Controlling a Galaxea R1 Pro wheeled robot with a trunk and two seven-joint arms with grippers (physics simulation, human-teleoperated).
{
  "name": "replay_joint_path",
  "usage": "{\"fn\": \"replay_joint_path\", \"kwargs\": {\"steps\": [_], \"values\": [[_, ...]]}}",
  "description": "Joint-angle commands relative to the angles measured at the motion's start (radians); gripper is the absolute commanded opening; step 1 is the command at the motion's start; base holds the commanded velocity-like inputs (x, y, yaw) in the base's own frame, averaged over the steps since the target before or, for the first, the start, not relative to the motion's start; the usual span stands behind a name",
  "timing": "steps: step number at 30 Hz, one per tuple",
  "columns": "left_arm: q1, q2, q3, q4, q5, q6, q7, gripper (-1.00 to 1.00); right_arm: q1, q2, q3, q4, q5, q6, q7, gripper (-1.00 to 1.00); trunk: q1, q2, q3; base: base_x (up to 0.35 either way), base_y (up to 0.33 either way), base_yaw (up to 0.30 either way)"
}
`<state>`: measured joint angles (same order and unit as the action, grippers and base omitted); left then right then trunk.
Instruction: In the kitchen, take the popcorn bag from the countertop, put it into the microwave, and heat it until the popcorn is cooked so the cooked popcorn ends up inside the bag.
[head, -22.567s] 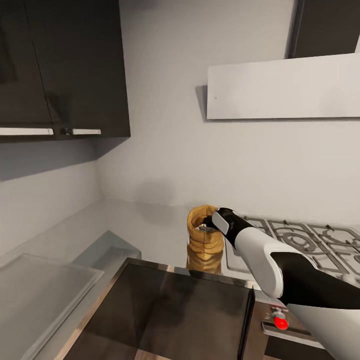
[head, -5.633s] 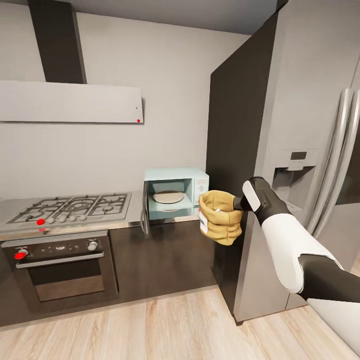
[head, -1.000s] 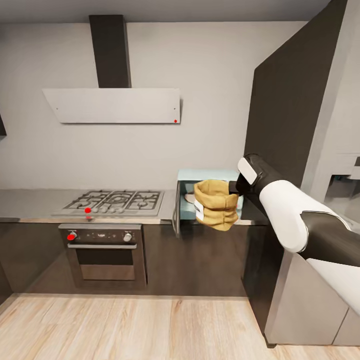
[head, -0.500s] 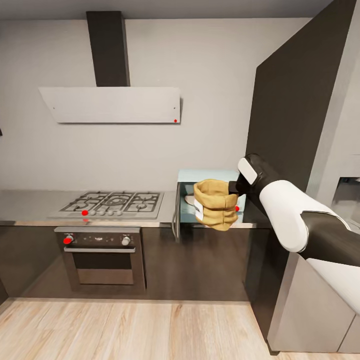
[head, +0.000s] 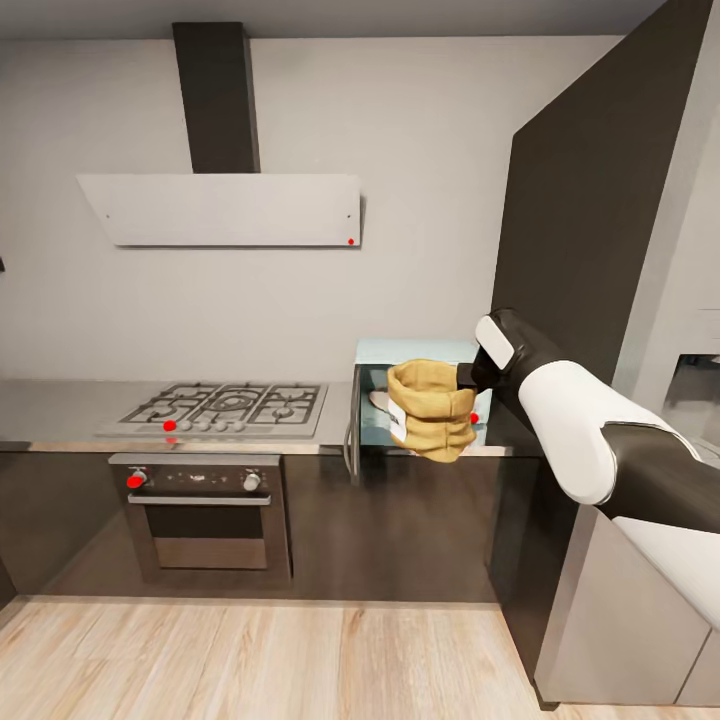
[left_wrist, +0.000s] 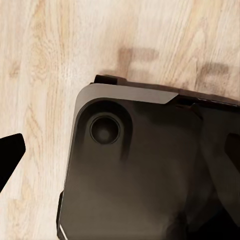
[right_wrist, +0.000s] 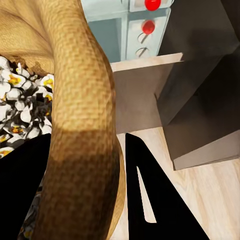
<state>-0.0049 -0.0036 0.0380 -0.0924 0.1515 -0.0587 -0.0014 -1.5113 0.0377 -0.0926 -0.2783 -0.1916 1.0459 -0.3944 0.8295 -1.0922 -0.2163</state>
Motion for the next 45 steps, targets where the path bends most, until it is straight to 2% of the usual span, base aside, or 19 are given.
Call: {"fn": "replay_joint_path", "kwargs": {"steps": [1,11,31,45], "values": [[-0.001,-0.001,0.003,0.0,0.005,-0.003,0.0,1.0,0.001,0.001,-0.008,0.008,-0.006,0.001,-0.011,-1.0,0.0,-0.001,-0.001,0.0,0.0,0.0],[-0.001,-0.001,0.003,0.0,0.005,-0.003,0.0,1.0,0.002,-0.002,-0.009,0.101,-0.007,0.001,-0.011,-1.0,0.0,-0.001,-0.001,0.0,0.0,0.0],[-0.001,-0.001,0.002,0.002,0.005,-0.003,0.0,1.0,0.002,-0.005,-0.009,0.092,-0.003,0.001,-0.012,-1.0,0.0,-0.001,-0.001,0.183,0.0,0.0],[-0.001,-0.001,0.003,0.001,0.005,-0.003,0.0,1.0,0.002,-0.001,-0.002,0.085,-0.002,0.001,-0.012,-1.0,0.0,-0.001,-0.001,0.068,0.0,0.0]]}}
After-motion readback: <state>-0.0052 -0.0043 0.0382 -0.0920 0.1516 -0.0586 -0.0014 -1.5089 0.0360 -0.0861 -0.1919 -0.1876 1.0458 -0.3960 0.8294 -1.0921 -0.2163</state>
